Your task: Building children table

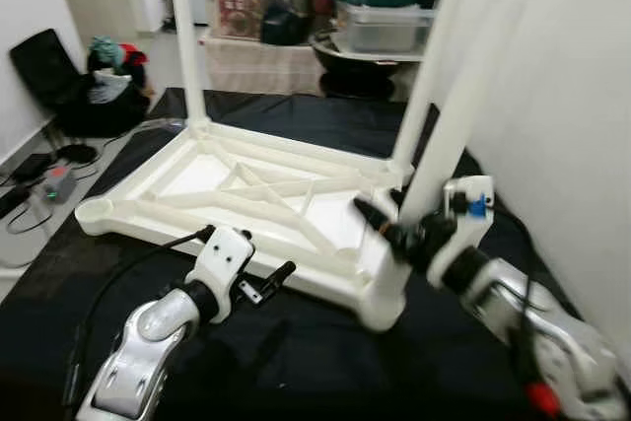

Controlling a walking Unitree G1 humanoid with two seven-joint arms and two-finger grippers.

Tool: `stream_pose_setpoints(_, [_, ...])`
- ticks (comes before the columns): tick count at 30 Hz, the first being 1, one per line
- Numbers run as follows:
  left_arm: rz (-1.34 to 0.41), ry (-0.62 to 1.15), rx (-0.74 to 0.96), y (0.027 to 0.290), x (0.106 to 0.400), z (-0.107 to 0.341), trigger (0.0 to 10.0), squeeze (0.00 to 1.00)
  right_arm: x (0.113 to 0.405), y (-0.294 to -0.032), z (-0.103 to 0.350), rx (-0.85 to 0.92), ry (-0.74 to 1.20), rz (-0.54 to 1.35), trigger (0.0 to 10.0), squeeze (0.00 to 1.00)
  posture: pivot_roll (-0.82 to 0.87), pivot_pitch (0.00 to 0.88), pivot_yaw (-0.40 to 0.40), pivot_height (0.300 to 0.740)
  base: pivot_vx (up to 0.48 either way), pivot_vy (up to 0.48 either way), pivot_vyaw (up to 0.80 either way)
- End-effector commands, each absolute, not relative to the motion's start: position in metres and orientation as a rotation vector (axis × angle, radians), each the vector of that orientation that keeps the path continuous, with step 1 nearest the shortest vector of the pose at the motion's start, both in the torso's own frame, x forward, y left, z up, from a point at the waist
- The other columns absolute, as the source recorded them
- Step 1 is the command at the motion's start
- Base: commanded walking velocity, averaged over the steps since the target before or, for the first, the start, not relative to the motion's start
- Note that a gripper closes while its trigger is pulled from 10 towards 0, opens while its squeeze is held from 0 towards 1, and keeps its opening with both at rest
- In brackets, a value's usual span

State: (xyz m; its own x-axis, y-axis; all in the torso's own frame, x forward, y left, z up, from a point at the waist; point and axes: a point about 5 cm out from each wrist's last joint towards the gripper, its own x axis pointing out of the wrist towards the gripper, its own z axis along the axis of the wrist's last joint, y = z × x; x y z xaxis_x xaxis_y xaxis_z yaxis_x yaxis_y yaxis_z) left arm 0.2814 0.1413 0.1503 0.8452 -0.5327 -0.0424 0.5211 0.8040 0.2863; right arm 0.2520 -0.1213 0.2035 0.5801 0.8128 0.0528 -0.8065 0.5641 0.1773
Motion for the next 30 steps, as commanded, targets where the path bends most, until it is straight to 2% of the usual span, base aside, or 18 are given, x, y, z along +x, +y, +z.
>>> stream_pose_setpoints(1, [-0.575, -0.036, 0.303, 0.141, 0.282, 0.148, 10.0, 0.0, 0.251, -0.121, 0.197, 0.171, 0.071, 0.971, 10.0, 0.0, 0.1, 0.0, -0.093, 0.74, 0.0, 0.0, 0.0])
stream_pose_setpoints(3, [-0.572, -0.036, 0.308, 0.143, 0.283, 0.148, 10.0, 0.0, 0.256, -0.126, 0.188, 0.136, 0.094, 0.949, 10.0, 0.0, 0.1, 0.0, -0.092, 0.74, 0.0, 0.0, 0.0])
stream_pose_setpoints(4, [-0.57, -0.037, 0.309, 0.143, 0.283, 0.148, 10.0, 0.0, 0.26, -0.129, 0.186, 0.133, 0.095, 0.924, 5.7, 0.0, 0.11, 0.0, -0.089, 0.74, 0.0, 0.0, 0.0])
stream_pose_setpoints(5, [-0.569, -0.038, 0.309, 0.143, 0.283, 0.148, 10.0, 0.0, 0.262, -0.13, 0.185, 0.131, 0.095, 0.907, 0.0, 0.0, 0.11, 0.0, -0.089, 0.74, 0.0, 0.0, 0.0])
stream_pose_setpoints(8, [-0.571, -0.038, 0.309, 0.143, 0.281, 0.148, 10.0, 0.0, 0.292, -0.151, 0.162, 0.079, 0.225, 0.548, 0.0, 0.0, 0.11, 0.0, -0.088, 0.74, 0.0, 0.0, 0.0])
stream_pose_setpoints(9, [-0.571, -0.038, 0.309, 0.143, 0.281, 0.148, 10.0, 0.0, 0.292, -0.151, 0.162, 0.079, 0.225, 0.548, 0.0, 0.0, 0.11, 0.0, -0.088, 0.74, 0.0, 0.0, 0.0])
stream_pose_setpoints(11, [-0.569, -0.037, 0.308, 0.143, 0.281, 0.148, 10.0, 0.0, 0.311, -0.191, 0.137, 0.065, 0.349, 0.082, 0.0, 0.0, 0.11, 0.0, -0.091, 0.74, 0.0, 0.0, 0.0])
stream_pose_setpoints(12, [-0.569, -0.037, 0.308, 0.143, 0.281, 0.148, 10.0, 0.0, 0.311, -0.191, 0.137, 0.065, 0.349, 0.082, 0.0, 0.0, 0.11, 0.0, -0.091, 0.74, 0.0, 0.0, 0.0])
stream_pose_setpoints(14, [-0.562, -0.039, 0.307, 0.143, 0.281, 0.148, 10.0, 0.0, 0.308, -0.234, 0.122, 0.125, 0.369, -0.327, 0.0, 0.0, 0.11, 0.0, -0.093, 0.74, 0.0, 0.0, 0.0])
stream_pose_setpoints(18, [-0.552, -0.04, 0.307, 0.143, 0.281, 0.148, 10.0, 0.0, 0.297, -0.243, 0.119, 0.137, 0.363, -0.461, 0.0, 0.0, 0.11, 0.0, -0.088, 0.74, 0.0, 0.0, 0.0])
stream_pose_setpoints(20, [-0.552, -0.038, 0.307, 0.143, 0.282, 0.148, 10.0, 0.0, 0.296, -0.234, 0.117, 0.141, 0.379, -0.421, 0.0, 0.0, 0.1, 0.0, -0.084, 0.74, 0.0, 0.0, 0.0])
stream_pose_setpoints(21, [-0.555, -0.037, 0.308, 0.142, 0.282, 0.148, 10.0, 0.0, 0.298, -0.223, 0.116, 0.16, 0.387, -0.352, 4.2, 0.0, 0.1, 0.0, -0.084, 0.74, 0.0, 0.0, 0.0])
stream_pose_setpoints(23, [-0.559, -0.037, 0.312, 0.141, 0.282, 0.147, 10.0, 0.0, 0.301, -0.211, 0.118, 0.183, 0.366, -0.281, 4.2, 0.0, 0.1, 0.0, -0.085, 0.74, 0.0, 0.0, 0.0])
stream_pose_setpoints(24, [-0.561, -0.038, 0.312, 0.14, 0.283, 0.148, 10.0, 0.0, 0.305, -0.195, 0.127, 0.199, 0.311, -0.145, 10.0, 0.0, 0.1, 0.0, -0.085, 0.74, 0.0, 0.0, 0.0])
stream_pose_setpoints(25, [-0.562, -0.039, 0.312, 0.14, 0.283, 0.148, 10.0, 0.0, 0.307, -0.18, 0.138, 0.214, 0.258, -0.005, 10.0, 0.0, 0.09, 0.0, -0.084, 0.74, 0.0, 0.0, 0.0])
stream_pose_setpoints(28, [-0.563, -0.039, 0.31, 0.139, 0.283, 0.148, 10.0, 0.0, 0.308, -0.168, 0.147, 0.225, 0.212, 0.106, 10.0, 0.0, 0.09, 0.0, -0.084, 0.74, 0.0, 0.0, 0.0])
stream_pose_setpoints(29, [-0.564, -0.039, 0.308, 0.139, 0.282, 0.147, 10.0, 0.0, 0.308, -0.167, 0.154, 0.221, 0.166, 0.134, 10.0, 1.0, 0.1, 0.0, -0.09, 0.74, 0.0, 0.0, 0.0])
stream_pose_setpoints(30, [-0.564, -0.039, 0.308, 0.139, 0.282, 0.147, 10.0, 0.0, 0.308, -0.167, 0.154, 0.221, 0.166, 0.134, 10.0, 1.0, 0.1, 0.0, -0.09, 0.74, 0.0, 0.0, 0.0])
